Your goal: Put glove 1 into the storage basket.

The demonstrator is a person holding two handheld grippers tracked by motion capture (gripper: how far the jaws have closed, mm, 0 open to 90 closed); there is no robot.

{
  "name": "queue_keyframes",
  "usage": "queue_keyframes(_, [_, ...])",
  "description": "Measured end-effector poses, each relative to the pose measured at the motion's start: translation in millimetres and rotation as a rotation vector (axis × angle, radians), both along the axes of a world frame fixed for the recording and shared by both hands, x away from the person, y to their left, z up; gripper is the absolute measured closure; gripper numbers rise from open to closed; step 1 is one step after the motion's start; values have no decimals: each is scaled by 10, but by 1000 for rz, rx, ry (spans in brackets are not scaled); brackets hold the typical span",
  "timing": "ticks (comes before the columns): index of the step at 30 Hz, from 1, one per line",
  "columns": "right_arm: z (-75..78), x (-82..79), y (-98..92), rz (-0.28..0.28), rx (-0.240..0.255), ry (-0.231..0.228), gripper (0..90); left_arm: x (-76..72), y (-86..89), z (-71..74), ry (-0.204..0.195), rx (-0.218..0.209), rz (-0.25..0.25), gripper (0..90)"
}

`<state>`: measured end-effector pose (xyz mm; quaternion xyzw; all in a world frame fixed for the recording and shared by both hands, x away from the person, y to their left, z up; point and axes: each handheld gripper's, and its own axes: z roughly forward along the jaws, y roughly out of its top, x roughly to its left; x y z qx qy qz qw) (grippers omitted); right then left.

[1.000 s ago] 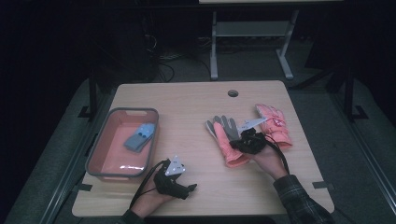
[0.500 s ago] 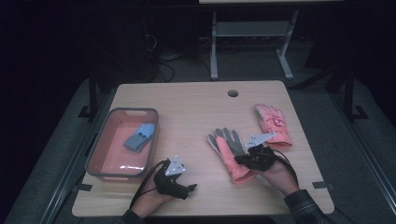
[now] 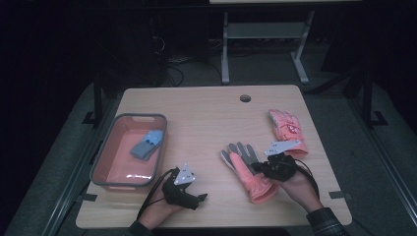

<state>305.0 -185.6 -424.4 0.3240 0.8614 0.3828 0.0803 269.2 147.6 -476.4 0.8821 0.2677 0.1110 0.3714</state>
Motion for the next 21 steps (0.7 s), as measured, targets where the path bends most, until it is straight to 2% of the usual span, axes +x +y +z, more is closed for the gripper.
queue_keyframes(4, [-11,186,66,-42,-30,-4,896,2,0,1,-2,1,1,125])
queue_keyframes(6, [-59,260,91,-53,-41,9,896,1,-1,0,0,-1,2,125])
queue_keyframes(11, [-161,357,140,-40,-61,39,896,3,-2,-1,1,-1,2,125])
queue_keyframes(15, [-202,415,233,19,-54,53,896,4,-3,-1,0,-1,2,125])
queue_keyframes(19, [-220,414,315,80,-49,46,896,6,-3,-1,0,0,1,125])
queue_keyframes(21, [-225,404,337,90,-42,48,896,6,-3,-1,0,0,1,125])
